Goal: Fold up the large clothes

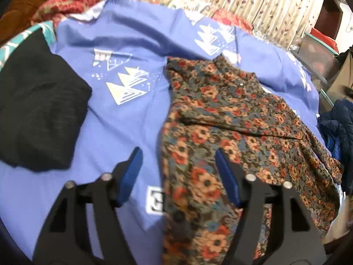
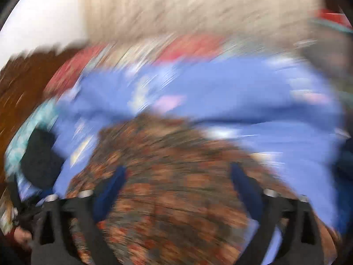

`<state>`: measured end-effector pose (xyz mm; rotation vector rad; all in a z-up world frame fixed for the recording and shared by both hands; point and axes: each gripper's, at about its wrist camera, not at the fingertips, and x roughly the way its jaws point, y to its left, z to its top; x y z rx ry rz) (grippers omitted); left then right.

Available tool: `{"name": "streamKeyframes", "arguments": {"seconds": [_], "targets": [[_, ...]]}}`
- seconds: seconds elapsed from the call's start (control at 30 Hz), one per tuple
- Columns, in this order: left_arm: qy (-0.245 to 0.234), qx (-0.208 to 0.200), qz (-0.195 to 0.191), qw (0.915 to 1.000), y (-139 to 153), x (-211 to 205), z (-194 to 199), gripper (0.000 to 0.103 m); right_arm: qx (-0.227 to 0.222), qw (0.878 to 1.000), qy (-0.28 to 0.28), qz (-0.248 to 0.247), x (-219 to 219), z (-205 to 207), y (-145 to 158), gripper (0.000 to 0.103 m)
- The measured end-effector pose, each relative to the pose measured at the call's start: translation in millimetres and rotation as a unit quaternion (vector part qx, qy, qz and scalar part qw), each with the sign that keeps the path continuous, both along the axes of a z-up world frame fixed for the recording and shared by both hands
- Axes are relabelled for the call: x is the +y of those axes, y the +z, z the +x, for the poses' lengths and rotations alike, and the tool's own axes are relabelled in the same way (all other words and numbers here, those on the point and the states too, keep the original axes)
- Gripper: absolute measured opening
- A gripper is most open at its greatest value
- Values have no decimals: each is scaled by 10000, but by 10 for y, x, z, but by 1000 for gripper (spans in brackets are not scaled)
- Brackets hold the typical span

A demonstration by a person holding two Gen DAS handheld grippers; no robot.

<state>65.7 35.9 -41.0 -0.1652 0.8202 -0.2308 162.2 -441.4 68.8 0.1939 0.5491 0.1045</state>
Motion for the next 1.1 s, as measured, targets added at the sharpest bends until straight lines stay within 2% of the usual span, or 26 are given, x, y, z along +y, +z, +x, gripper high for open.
{"name": "streamKeyframes", "arguments": {"seconds": [0.03,0.07,0.1,0.13,0.17,0.2,0.27,0.3,0.33,0.37,0.43,0.47,0.53,0.57,0.67,0.77,0.83,0.87,0.9,0.93,0.97,1.0,1.03,1.07,1.1], "targets": [[-81,117,-19,9999,-8,-98,-77,66,-206,9965,-581,568,-254,-336,-87,111],[-153,264,-90,9995,-14,-162,-124,66,186,9829,-1075,1481,-549,-601,-353,111],[-264,454,-269,9983,-20,-248,-192,66,1060,9721,-1092,1783,-659,-623,-600,111],[-449,680,-510,9954,-17,-361,-307,66,1770,9607,-1178,1786,-746,-658,-817,110],[-640,743,-562,9936,6,-466,-408,66,1896,9590,-1401,1569,-838,-820,-962,109],[-817,728,-502,9927,44,-567,-510,69,1710,9613,-1611,1441,-905,-946,-988,109],[-1244,411,-174,9912,216,-755,-740,82,1517,9624,-1760,1410,-1068,-1081,-1017,109],[-1346,190,-81,9907,307,-810,-844,100,1415,9626,-1820,1427,-1194,-1114,-1036,109],[-1549,-15,-138,9878,394,-867,-953,98,1273,9635,-1852,1454,-1261,-1134,-1044,109],[-1774,31,-209,9839,403,-918,-998,98,1035,9625,-1969,1551,-1421,-1190,-1081,109],[-2014,347,-40,9789,342,-1047,-1048,98,889,9496,-2341,1888,-1642,-1248,-1239,109],[-1915,408,174,9805,318,-1082,-1050,98,854,9421,-2479,2092,-1774,-1283,-1310,109],[-1659,304,282,9853,360,-1055,-1033,97,857,9185,-2859,2592,-2064,-1377,-1514,108],[-1543,269,302,9872,385,-1037,-1018,97,871,9073,-2974,2842,-2206,-1412,-1632,107],[-1247,361,101,9915,474,-1000,-886,97,900,8854,-3157,3292,-2518,-1482,-1861,100],[-1077,352,187,9934,538,-1060,-741,97,903,8697,-3350,3511,-2738,-1421,-2067,90],[-1038,332,242,9937,590,-1110,-608,97,937,8674,-3450,3462,-2823,-1299,-2168,82],[-1009,321,290,9940,615,-1125,-561,97,916,8706,-3477,3357,-2855,-1249,-2186,79],[-978,311,357,9941,632,-1131,-535,95,930,8741,-3489,3250,-2858,-1204,-2180,65],[-935,291,461,9941,649,-1140,-461,90,990,8791,-3488,3094,-2863,-1135,-2165,36],[-909,268,510,9942,660,-1142,-414,89,961,8813,-3364,3178,-2862,-1078,-2134,23],[-877,237,548,9944,671,-1129,-360,86,840,8829,-3291,3242,-2822,-1062,-2041,22],[-844,207,560,9946,683,-1104,-315,84,742,8908,-3209,3129,-2764,-1034,-1920,22],[-810,158,534,9952,700,-1057,-271,83,600,9113,-2995,2762,-2603,-953,-1668,22],[-761,96,514,9957,715,-1007,-239,83,489,9254,-2789,2520,-2481,-876,-1483,22]]}}
